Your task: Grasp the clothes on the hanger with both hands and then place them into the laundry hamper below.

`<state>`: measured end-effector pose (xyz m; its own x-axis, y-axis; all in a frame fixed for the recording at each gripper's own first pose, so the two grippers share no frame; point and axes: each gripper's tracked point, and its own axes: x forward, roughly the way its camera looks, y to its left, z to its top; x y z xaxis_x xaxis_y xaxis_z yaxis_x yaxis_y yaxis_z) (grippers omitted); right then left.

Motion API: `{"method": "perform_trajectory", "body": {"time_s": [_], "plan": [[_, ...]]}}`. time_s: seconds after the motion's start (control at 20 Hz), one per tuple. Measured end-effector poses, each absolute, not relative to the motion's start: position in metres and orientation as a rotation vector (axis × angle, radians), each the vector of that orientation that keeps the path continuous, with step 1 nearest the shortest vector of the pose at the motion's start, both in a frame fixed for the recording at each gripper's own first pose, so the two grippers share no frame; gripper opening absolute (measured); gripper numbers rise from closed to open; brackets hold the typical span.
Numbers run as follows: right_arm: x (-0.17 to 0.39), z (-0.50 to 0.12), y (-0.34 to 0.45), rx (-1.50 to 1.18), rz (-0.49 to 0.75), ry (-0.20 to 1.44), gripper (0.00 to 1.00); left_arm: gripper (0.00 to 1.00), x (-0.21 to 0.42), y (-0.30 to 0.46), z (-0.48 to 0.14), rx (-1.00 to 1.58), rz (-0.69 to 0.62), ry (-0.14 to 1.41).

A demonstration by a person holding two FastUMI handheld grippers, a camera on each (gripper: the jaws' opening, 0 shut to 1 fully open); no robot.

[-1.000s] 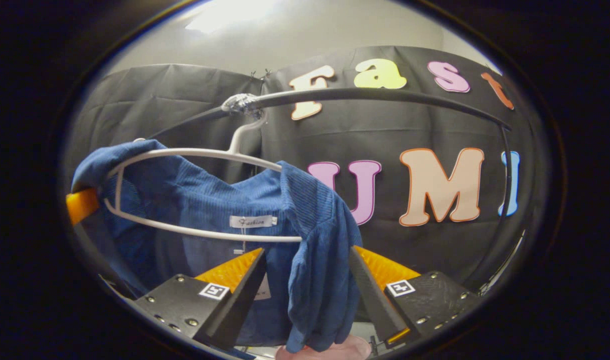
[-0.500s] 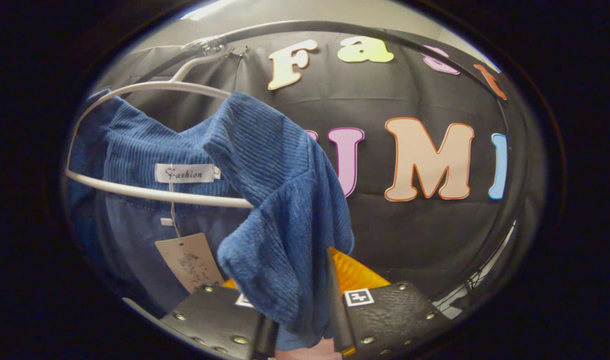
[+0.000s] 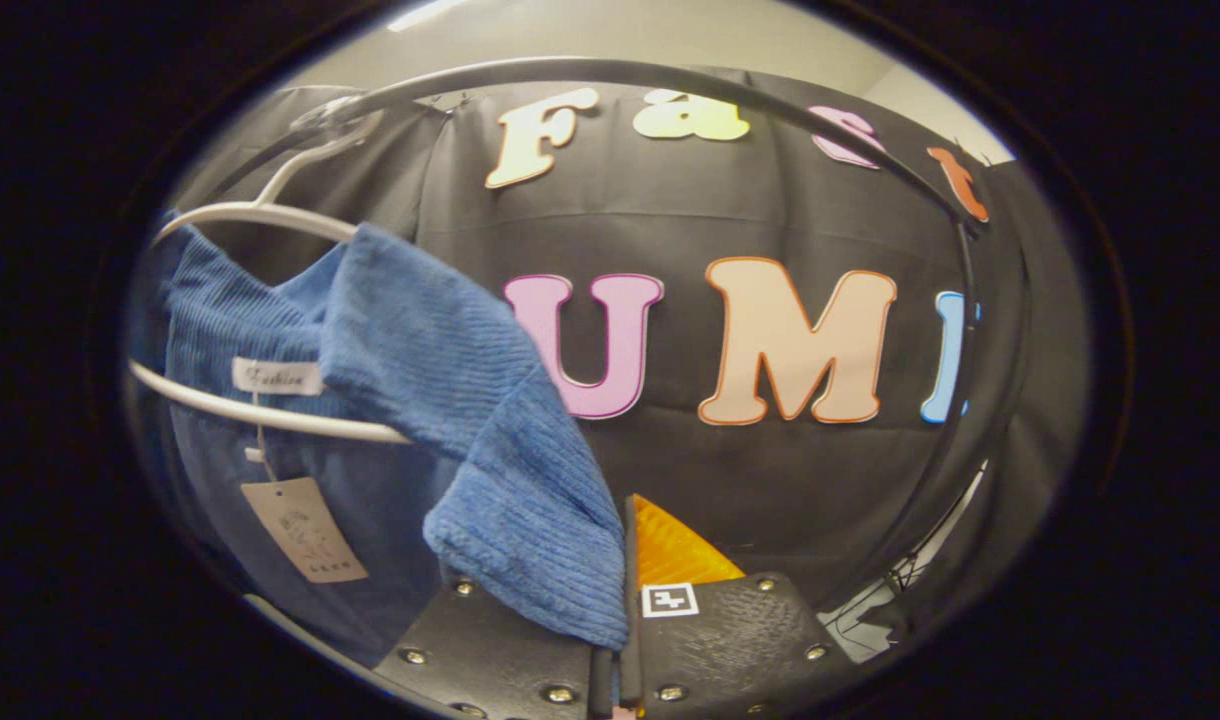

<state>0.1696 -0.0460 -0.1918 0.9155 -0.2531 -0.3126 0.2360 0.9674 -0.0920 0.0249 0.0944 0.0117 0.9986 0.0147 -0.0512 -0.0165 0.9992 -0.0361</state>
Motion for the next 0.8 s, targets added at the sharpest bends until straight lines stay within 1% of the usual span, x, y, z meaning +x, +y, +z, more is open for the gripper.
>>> {"method": "perform_trajectory", "body": {"time_s": [0.15,0.3,0.4,0.65,0.8], "plan": [[0.182,-0.172,-0.07,-0.049,-0.277,0.299,0.08,0.02,0.032,0.102,0.009,-0.049,0.025,0.055],[0.195,-0.154,-0.087,-0.069,-0.292,0.266,0.08,0.0,0.037,0.109,0.011,-0.018,0.032,0.045],[0.203,-0.142,-0.093,-0.078,-0.295,0.245,0.08,0.01,0.042,0.113,0.016,-0.02,0.036,0.038],[0.22,-0.121,-0.093,-0.103,-0.28,0.204,0.08,0.0,0.05,0.139,0.014,-0.002,0.068,0.028],[0.234,-0.117,-0.089,-0.106,-0.256,0.191,0.08,0.02,0.058,0.154,-0.004,-0.059,0.082,0.071]]}}
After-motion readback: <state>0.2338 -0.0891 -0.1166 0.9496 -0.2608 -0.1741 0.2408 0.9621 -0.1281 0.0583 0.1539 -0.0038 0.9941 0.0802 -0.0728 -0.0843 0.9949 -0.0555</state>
